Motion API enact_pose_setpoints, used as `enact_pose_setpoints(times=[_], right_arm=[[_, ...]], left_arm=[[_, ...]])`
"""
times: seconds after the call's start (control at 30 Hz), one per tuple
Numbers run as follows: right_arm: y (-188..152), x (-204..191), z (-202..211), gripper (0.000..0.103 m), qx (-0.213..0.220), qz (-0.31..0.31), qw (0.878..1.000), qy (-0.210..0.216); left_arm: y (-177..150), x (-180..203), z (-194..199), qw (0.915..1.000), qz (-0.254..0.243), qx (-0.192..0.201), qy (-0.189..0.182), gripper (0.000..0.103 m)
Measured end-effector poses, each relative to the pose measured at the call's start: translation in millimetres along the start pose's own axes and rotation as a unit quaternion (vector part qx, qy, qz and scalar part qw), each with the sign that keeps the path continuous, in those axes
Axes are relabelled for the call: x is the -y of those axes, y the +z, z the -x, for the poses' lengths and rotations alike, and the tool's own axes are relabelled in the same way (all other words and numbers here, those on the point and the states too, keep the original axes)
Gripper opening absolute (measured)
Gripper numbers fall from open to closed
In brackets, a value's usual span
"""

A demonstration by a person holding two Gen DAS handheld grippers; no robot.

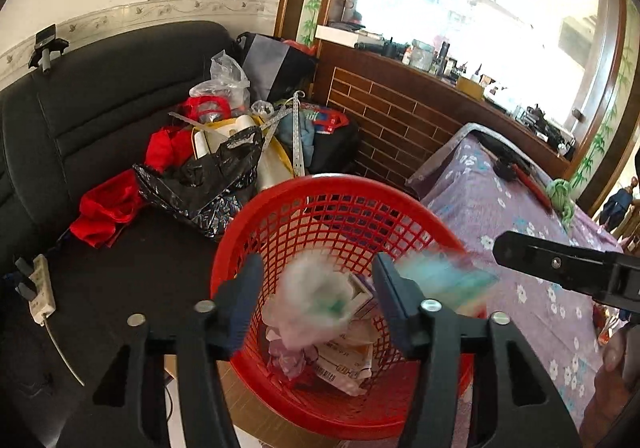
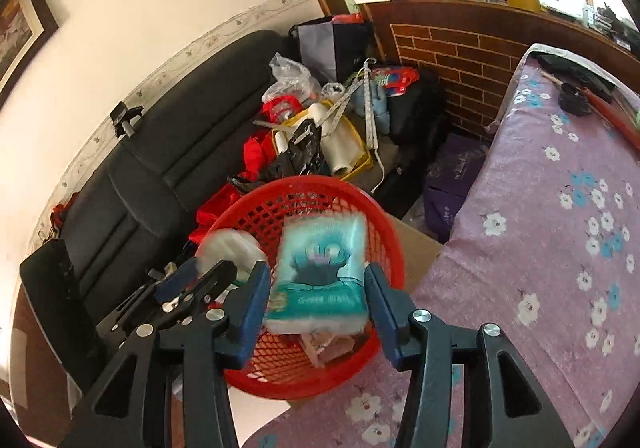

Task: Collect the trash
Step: 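Carry the cloth and tissue pack over the red basket and open both grippers, then move the right gripper back over the torn red carton on the bed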

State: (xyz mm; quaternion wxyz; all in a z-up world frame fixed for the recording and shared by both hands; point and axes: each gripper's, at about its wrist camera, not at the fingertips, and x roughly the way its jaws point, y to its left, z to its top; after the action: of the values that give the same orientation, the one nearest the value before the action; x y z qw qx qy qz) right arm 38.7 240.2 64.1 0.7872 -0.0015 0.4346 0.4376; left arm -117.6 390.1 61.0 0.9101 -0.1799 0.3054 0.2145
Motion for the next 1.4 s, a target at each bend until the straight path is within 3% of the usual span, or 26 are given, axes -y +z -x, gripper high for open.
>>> enact_pose_setpoints(times=[0.13,0.3,0.7,0.9,1.07,1.2,1.4], right_arm=[[-7.1,9.0,17.3,0.054,0.011,-0.006,1.0,0.001],[-25.6,27.5,51.5,0.054,0.033,-0.018,0.999,-0.01],[-87.3,103.3,151.6,0.055,0.095,-0.077,0.989,-0.079],[-109.3,179.5,213.4,0.055,0.127,-0.116,0.971,-0.167],[-104.9,269.6,243.1,0.055,0.117,-0.171,0.953,-0.22],[-105.7,329.8,240.2,0.055,0.094,-0.218,0.949,-0.206],[-130.7,337.5,230.5,0.055,0.048,-0.233,0.963,-0.128]], left_arm=[[-2.5,7.0,3.2,1.0,-0.006,-0.001,-0.003,0.062],[-7.6,26.1,14.0,0.9997,-0.02,0.003,-0.015,0.062],[-29.8,122.0,39.6,0.9932,-0.094,0.001,-0.069,0.066],[-51.4,175.7,45.5,0.9847,-0.146,-0.013,-0.094,0.067],[-68.1,211.9,48.0,0.9769,-0.177,-0.026,-0.116,0.069],[-82.4,235.3,47.9,0.9702,-0.2,-0.04,-0.132,0.069],[-95.9,258.3,46.2,0.9613,-0.225,-0.055,-0.149,0.07]])
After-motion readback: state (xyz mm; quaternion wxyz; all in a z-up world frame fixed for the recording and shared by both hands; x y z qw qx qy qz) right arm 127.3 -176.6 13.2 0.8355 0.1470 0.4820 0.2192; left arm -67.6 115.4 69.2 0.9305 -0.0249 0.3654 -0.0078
